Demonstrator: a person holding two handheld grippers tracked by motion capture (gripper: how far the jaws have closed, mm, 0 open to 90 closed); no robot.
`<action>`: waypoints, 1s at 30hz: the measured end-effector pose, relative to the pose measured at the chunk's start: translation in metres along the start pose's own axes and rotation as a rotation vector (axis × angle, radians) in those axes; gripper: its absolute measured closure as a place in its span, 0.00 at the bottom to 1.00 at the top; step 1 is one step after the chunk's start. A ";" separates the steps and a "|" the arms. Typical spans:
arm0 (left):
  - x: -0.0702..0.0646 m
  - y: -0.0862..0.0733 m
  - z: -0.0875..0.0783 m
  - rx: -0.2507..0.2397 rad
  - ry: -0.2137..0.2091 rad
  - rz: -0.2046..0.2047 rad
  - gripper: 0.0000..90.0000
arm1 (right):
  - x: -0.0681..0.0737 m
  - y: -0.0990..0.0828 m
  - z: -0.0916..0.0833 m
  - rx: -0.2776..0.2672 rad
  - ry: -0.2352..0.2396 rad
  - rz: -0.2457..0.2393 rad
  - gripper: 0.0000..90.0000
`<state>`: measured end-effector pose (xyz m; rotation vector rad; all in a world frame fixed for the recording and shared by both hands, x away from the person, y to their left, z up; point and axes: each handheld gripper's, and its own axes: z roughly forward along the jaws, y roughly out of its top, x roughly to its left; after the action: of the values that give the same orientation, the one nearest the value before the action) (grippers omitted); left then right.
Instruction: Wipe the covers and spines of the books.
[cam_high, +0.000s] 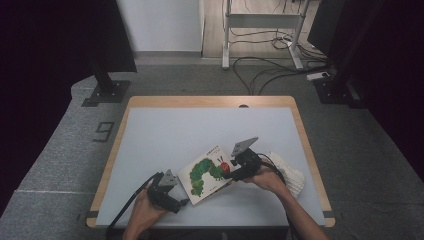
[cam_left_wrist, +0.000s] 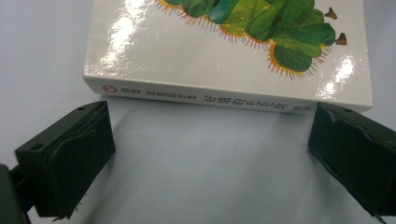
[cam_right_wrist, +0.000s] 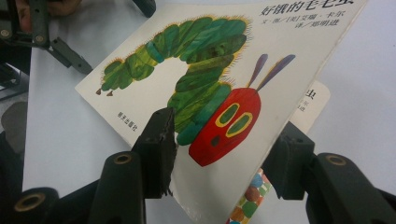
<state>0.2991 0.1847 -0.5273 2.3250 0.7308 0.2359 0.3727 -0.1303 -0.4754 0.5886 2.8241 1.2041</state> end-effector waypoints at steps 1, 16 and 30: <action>0.000 0.000 0.000 -0.003 -0.003 -0.010 0.00 | 0.001 -0.001 -0.001 -0.002 -0.002 0.001 0.54; 0.001 0.011 -0.008 -0.054 -0.044 -0.062 0.00 | 0.004 -0.021 -0.004 -0.015 -0.014 0.014 0.58; -0.009 0.024 -0.006 -0.063 -0.052 -0.055 0.13 | 0.004 -0.036 -0.002 -0.012 -0.016 0.029 0.59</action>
<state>0.3005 0.1681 -0.5068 2.2396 0.7499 0.1710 0.3567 -0.1531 -0.4993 0.6382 2.8028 1.2138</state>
